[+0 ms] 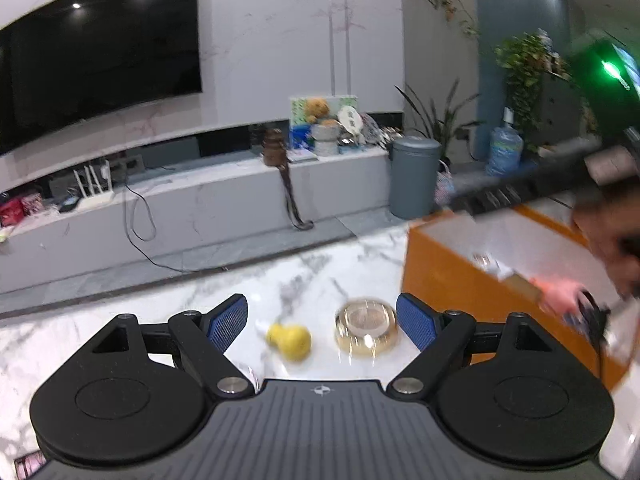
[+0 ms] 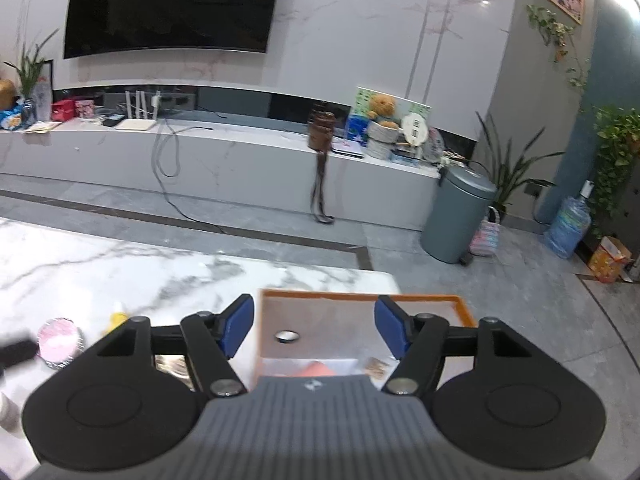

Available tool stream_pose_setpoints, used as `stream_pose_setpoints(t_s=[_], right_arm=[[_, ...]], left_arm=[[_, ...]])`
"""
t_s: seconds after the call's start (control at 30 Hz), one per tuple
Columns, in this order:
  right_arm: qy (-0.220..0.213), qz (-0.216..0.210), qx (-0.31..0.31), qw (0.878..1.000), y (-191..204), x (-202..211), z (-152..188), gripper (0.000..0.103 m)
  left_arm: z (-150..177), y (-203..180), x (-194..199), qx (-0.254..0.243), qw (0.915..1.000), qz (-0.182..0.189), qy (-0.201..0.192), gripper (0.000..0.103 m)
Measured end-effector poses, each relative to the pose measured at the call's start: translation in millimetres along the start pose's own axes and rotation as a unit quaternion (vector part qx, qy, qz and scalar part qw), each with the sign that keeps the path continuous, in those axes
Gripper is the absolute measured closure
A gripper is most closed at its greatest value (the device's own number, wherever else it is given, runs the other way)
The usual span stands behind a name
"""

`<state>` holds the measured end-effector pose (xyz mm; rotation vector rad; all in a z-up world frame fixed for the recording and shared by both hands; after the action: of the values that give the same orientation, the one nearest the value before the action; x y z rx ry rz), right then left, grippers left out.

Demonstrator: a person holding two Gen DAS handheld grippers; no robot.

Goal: Organize rigid objects
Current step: 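Move the left tool toward the white round jar while the right tool approaches the gold compact, then close the left gripper on the white jar while the right gripper grasps the gold compact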

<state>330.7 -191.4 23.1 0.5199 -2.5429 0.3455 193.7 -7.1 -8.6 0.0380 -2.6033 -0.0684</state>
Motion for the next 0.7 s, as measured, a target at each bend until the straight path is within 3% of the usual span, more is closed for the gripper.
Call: stream_pose_setpoints(t_s=[0.1, 0.17, 0.4, 0.7], right_arm=[[-0.006, -0.015, 0.004, 1.0, 20.9, 0.2, -2.0, 0.034], [-0.006, -0.029, 0.004, 1.0, 34.4, -1.3, -3.0, 0.032], [0.011, -0.06, 0.017, 0.998, 76.3, -14.0, 3.6, 0.027], [0.041, -0.064, 0.052, 0.996, 107.4, -36.8, 21.8, 0.026]], left_arm=[[25.5, 0.6, 11.3, 0.013, 0.998, 0.058, 0.023, 0.004], [39.4, 1.8, 14.1, 0.018, 0.9967, 0.071, 0.035, 0.004], [71.4, 13.5, 28.3, 0.012, 0.9971, 0.062, 0.042, 0.004], [105.3, 54.8, 33.1, 0.04, 0.9973, 0.007, 0.06, 0.004]])
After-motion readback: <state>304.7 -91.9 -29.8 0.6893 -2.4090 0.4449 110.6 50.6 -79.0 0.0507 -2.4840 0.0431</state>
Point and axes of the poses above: each gripper's, at about its wrist camera, not at the fingertips, and x roughly against the way its jaws point, y to its left, z to its underside, the point moved 10 cm from there along -x, roughly the way its jaws point, and after that the axes turned 2 degrees about -x, right-handed, at the moved point
